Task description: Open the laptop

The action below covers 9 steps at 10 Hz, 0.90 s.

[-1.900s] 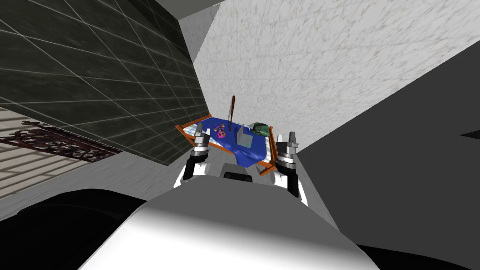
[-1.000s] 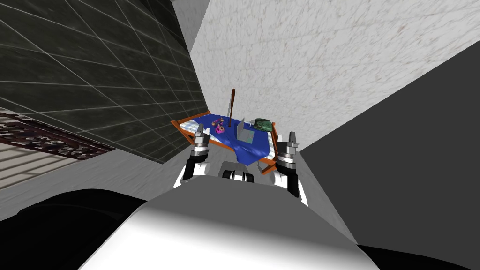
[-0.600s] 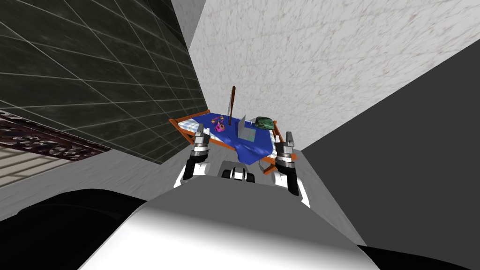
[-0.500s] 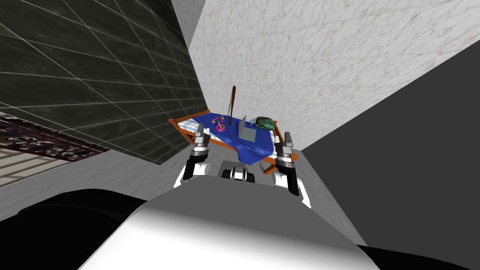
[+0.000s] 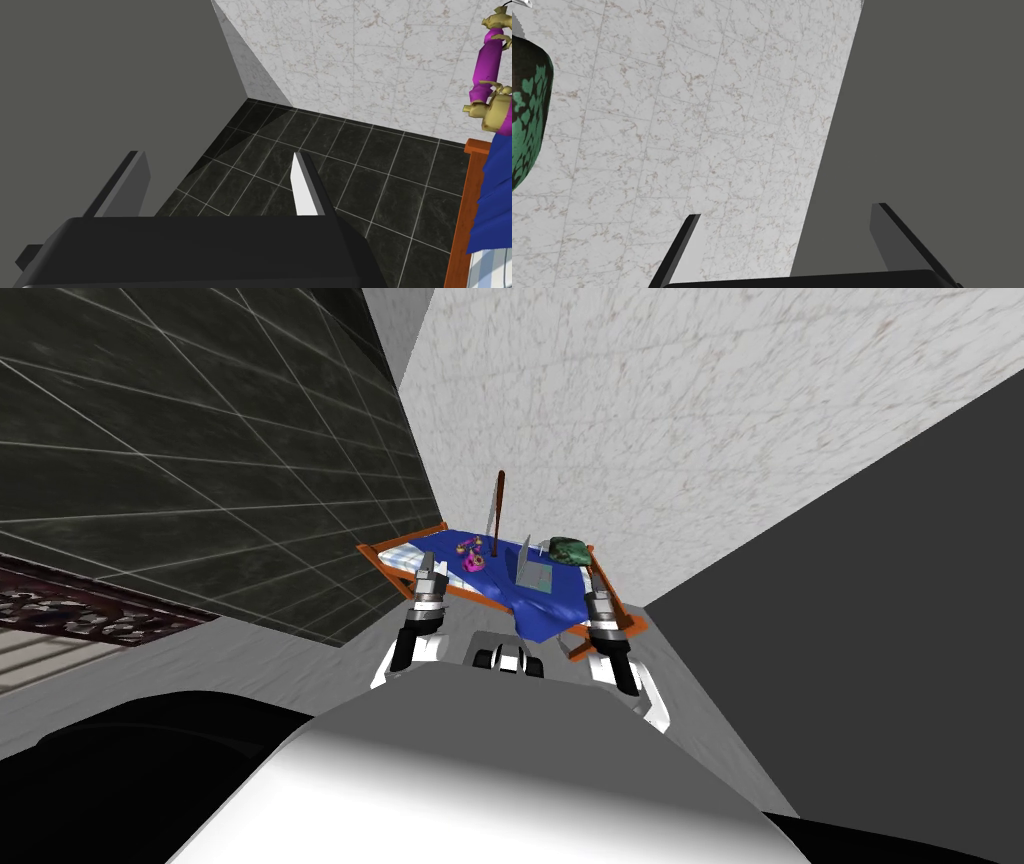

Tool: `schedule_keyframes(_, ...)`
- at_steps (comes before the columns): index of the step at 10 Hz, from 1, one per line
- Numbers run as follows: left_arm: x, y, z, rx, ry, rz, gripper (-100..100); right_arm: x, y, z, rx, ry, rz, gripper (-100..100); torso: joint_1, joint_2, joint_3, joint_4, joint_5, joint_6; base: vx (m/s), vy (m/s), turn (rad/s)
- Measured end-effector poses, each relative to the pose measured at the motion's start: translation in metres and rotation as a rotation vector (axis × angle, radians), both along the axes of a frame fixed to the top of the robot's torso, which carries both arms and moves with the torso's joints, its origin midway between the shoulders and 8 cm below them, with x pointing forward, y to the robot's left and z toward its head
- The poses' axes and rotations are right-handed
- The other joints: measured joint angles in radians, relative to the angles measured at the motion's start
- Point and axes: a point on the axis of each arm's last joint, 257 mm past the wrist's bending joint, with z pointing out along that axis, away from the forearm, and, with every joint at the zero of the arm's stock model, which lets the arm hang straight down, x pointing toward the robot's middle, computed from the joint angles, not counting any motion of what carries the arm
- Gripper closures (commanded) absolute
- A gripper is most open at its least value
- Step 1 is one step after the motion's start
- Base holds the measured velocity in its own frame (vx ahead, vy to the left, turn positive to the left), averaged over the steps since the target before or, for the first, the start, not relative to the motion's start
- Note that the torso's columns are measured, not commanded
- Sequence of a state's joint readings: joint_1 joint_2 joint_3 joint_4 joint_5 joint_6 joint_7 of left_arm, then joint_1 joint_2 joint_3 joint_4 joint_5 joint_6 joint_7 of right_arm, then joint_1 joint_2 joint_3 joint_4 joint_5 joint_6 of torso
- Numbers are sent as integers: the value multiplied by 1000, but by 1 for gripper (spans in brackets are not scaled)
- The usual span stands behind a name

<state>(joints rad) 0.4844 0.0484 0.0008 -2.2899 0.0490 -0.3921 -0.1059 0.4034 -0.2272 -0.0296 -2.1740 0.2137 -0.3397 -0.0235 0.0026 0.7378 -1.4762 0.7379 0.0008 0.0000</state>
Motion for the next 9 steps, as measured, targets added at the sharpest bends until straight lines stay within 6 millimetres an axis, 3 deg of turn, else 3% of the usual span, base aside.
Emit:
schedule_keyframes(4, 0, 0, 0, 0, 0, 0, 0, 17, -13, -34, -289, 74, -91, -100, -3, 0, 0, 0, -1, 0, 32, 169, -54)
schedule_keyframes(6, 0, 0, 0, 0, 0, 0, 0, 23, -18, -42, -383, 90, -121, -100, -6, 1, 1, 0, -2, 0, 15, 116, -44)
schedule_keyframes(9, 0, 0, 0, 0, 0, 0, 0, 40, -37, -65, -604, 134, -195, -100, 0, -2, -1, -1, 0, 0, 52, 206, -53)
